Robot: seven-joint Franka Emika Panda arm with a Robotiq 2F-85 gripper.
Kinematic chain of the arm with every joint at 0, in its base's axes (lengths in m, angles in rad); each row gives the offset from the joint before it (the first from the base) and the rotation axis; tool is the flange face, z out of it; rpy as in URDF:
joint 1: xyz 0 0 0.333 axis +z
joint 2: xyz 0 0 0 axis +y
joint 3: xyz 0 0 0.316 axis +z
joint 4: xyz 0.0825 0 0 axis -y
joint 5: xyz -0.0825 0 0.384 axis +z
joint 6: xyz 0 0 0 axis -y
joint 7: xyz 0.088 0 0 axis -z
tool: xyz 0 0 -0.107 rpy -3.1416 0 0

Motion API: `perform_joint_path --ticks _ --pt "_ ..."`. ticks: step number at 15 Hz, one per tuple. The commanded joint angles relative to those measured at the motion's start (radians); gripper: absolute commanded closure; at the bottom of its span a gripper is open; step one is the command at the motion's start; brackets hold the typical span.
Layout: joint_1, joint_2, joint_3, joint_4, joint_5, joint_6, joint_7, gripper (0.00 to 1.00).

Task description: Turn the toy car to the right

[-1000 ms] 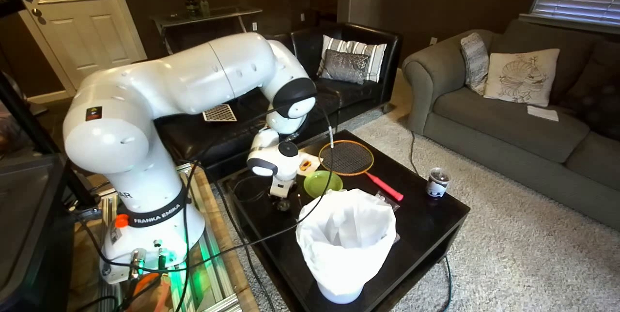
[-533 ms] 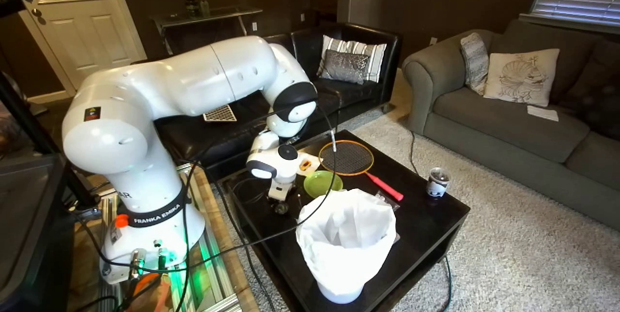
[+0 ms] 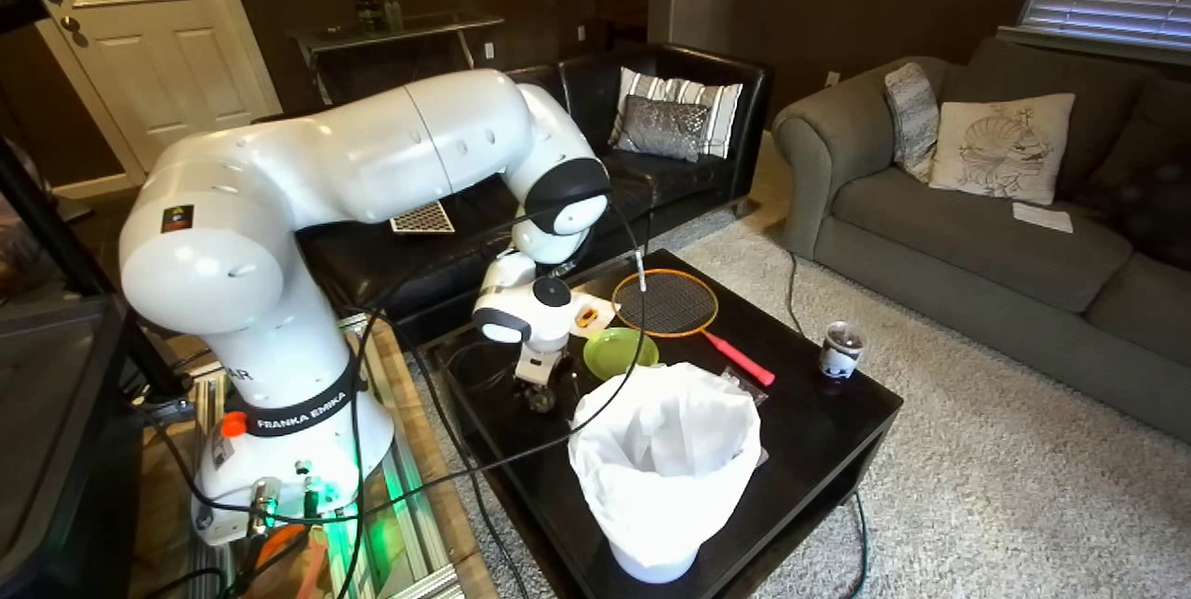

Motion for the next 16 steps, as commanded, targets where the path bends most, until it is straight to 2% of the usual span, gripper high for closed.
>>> perform_joint_path --ticks 1,7,16 --pt "0.016 -0.017 0.003 -0.020 0.012 0.029 0.033 0.00" --pt "0.075 -0.131 -0.002 -0.109 0.054 0.078 0.072 0.00" --pt "0.228 -0.361 -0.071 -0.251 0.181 -0.040 0.069 0.00"
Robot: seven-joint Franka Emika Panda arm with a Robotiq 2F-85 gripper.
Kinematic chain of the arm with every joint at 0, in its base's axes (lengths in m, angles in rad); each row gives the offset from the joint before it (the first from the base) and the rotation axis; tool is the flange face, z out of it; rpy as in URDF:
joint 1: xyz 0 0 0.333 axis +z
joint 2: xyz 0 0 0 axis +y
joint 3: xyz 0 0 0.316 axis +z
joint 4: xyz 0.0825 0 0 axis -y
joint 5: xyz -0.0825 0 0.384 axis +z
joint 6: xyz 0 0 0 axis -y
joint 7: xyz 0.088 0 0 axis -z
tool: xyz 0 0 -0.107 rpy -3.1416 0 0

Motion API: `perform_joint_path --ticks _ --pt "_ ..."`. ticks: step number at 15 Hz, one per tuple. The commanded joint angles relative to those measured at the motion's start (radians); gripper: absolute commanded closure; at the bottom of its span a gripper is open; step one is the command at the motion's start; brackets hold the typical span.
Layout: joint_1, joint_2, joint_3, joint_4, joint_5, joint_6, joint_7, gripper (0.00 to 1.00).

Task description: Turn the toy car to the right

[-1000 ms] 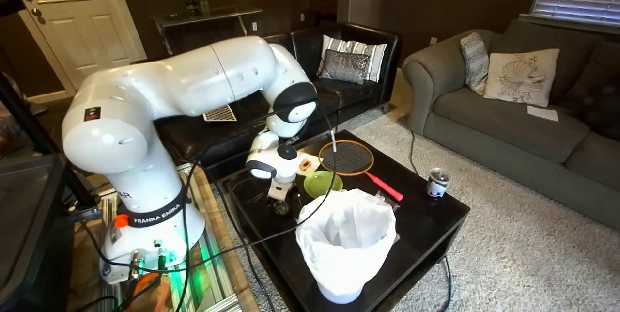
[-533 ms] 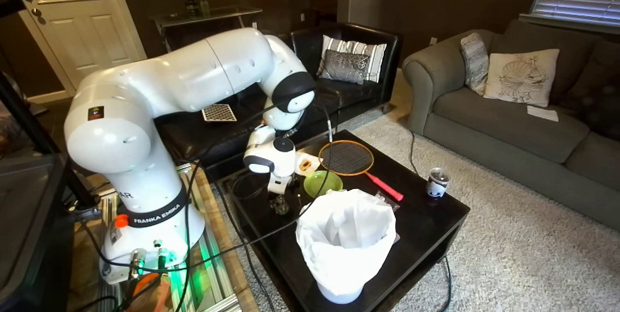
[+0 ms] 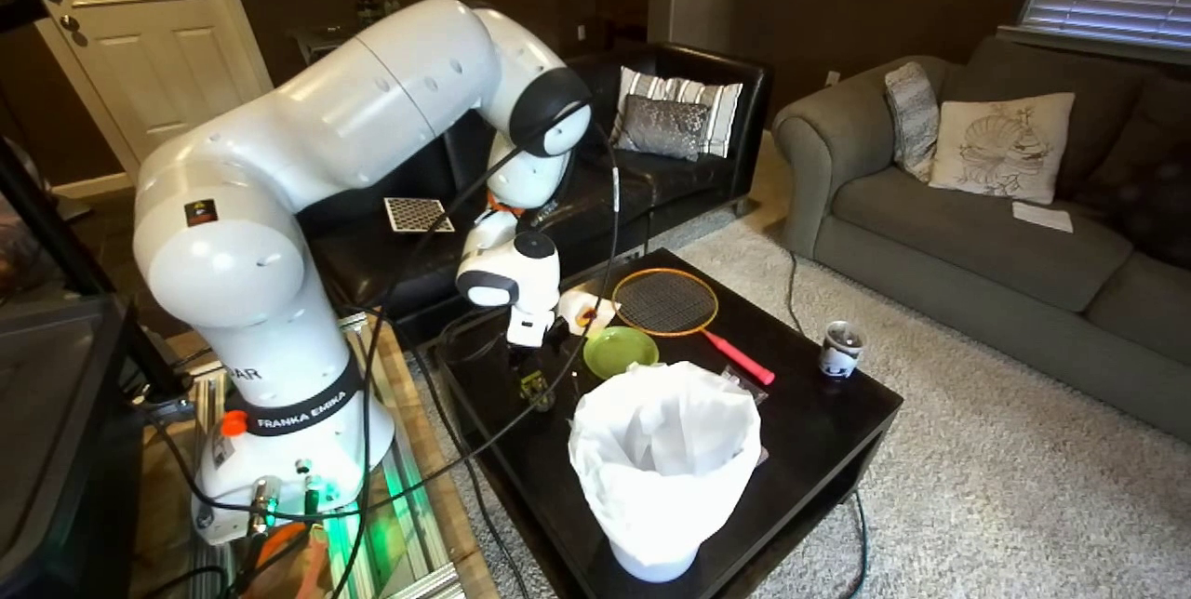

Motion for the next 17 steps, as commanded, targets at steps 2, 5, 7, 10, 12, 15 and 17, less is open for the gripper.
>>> perform_joint_path --ticks 2,5,7,10,12,15,17 --pt "0.130 -0.154 -0.075 -0.092 0.103 -0.088 0.025 0.00" --pt "0.222 -0.217 -0.134 -0.120 0.155 -0.122 0.016 0.00" --pt "0.276 -0.252 -0.168 -0.137 0.179 -0.131 0.012 0.00" --pt "0.272 -0.218 -0.169 -0.105 0.164 -0.112 -0.005 0.00" --pt "0.304 -0.245 -0.186 -0.120 0.172 -0.116 -0.006 0.00" --pt "0.309 -0.257 -0.190 -0.131 0.174 -0.117 -0.006 0.00" --pt "0.309 -0.257 -0.191 -0.133 0.174 -0.117 -0.006 0.00"
